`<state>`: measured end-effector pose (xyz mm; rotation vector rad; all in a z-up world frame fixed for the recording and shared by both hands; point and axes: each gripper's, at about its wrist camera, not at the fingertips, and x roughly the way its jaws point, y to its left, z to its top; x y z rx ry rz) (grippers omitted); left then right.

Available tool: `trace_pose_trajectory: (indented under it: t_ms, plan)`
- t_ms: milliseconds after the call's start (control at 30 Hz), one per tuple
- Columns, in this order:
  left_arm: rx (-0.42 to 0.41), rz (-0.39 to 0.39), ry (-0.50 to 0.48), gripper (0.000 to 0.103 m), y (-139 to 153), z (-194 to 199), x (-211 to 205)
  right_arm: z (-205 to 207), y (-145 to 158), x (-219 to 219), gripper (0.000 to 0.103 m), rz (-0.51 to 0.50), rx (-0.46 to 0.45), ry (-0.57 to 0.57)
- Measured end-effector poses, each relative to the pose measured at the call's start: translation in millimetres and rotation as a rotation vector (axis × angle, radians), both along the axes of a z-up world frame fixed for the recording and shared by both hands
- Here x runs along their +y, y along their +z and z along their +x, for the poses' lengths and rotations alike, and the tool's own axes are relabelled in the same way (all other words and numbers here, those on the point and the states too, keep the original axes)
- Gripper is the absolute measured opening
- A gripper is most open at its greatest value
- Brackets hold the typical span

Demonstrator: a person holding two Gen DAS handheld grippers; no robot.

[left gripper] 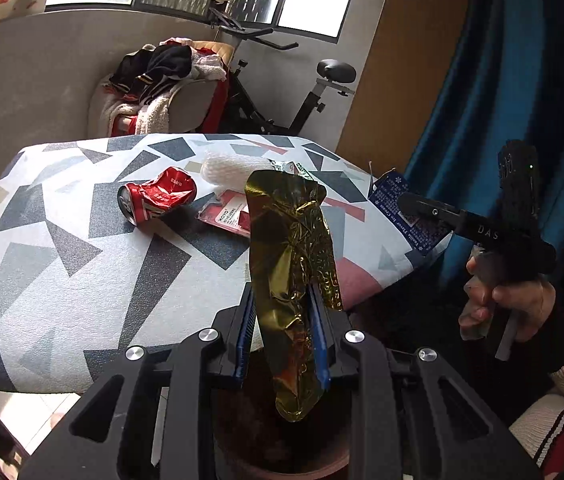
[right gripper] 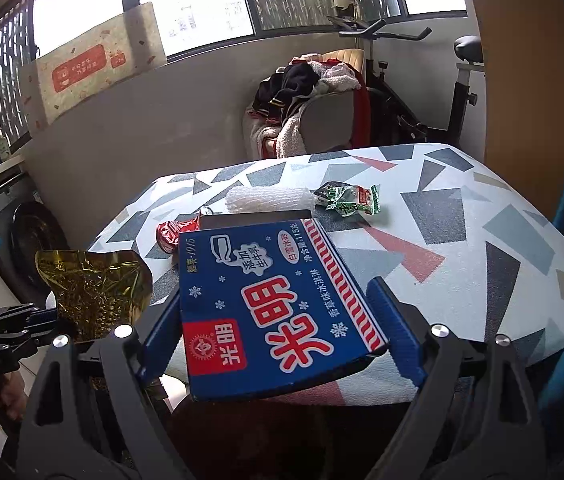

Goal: Collect trash
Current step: 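Open the left tool over the bin dropping the foil while the right drops the blue box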

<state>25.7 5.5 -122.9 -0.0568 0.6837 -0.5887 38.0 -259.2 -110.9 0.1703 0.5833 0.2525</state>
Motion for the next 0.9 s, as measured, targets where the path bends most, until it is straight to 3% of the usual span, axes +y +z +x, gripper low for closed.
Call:
trace_pose_trajectory:
  t_ms: [400,433,500,700,900]
  plan:
    - [0.083,0.03,-0.103,0.028,-32,-3,-36,-10,-2,-10,0.086,0.01,0.006,-0.027]
    - [0.087,0.036,-0.111,0.031,-34,-3,-39,-10,-3,-10,0.086,0.011,0.009,-0.028]
    - [0.085,0.044,-0.111,0.067,-36,-1,-41,-11,-7,-9,0.086,0.01,0.015,-0.029]
    - [0.046,0.014,-0.004,0.084,-28,-3,-24,-15,-25,-1,0.086,0.003,0.052,-0.007]
    - [-0.065,0.086,0.143,0.095,-16,-17,7,-22,-47,22,0.086,-0.005,0.087,0.056]
